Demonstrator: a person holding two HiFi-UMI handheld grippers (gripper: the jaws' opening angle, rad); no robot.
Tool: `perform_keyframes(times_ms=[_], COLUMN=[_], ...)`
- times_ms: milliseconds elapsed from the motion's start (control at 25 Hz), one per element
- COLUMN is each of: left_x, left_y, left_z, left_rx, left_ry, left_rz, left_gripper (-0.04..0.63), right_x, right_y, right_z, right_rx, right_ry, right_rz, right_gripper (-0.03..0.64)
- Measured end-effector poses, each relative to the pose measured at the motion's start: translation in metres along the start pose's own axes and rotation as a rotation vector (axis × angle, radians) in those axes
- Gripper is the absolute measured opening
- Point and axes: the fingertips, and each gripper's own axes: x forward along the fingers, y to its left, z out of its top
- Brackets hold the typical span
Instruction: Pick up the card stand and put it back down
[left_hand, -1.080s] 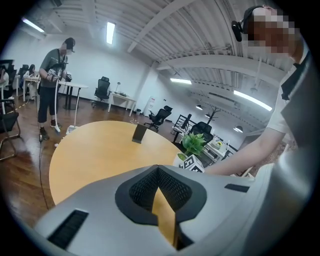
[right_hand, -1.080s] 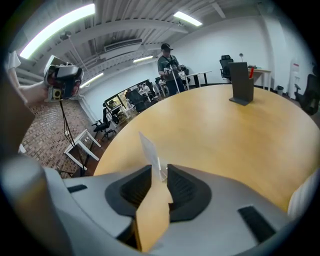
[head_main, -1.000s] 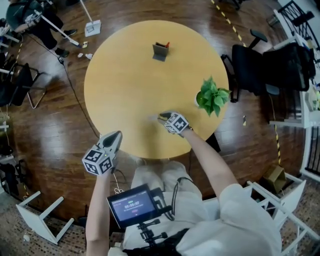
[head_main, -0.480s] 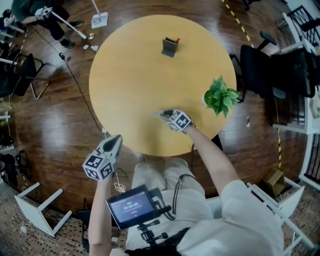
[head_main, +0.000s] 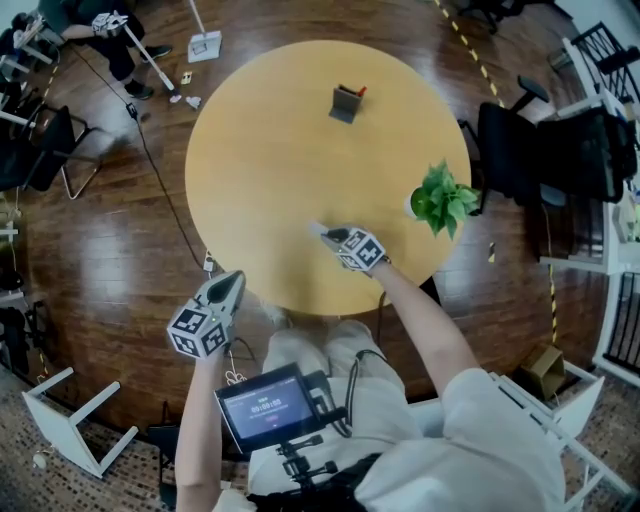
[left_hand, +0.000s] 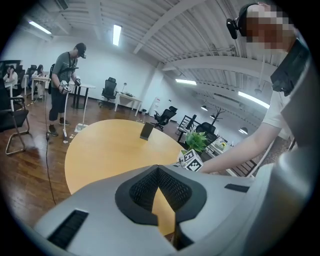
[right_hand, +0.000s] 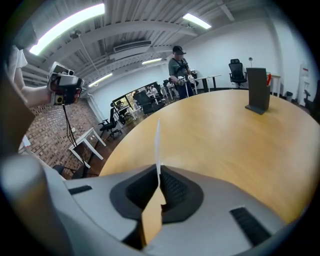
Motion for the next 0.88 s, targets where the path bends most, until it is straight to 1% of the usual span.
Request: perform_keyframes(times_ms=[280, 600, 880], left_x=[-0.004, -0.01, -0.02], left_y=[0.003, 0.002, 0.002], left_z=[0.021, 0.057, 0.086], left_rx=[0.045, 0.082, 0.072], left_ry=[-0.007, -0.044, -0.09], left_rz=[-0.039, -0.1, -0.135], left_gripper=[-0.006, -0.006, -0.006], right_x=[-0.031, -0.087, -0.138], right_y=[0.011, 0.024, 0.042], right_z=[0.016, 0.051, 0.089], right_rx=[-0.001, -0.002, -0.04], right_ry=[-0.037, -0.057, -0.087], right_rz=[-0.022, -0.069, -0.094], right_gripper=[0.031, 0.029, 0.029])
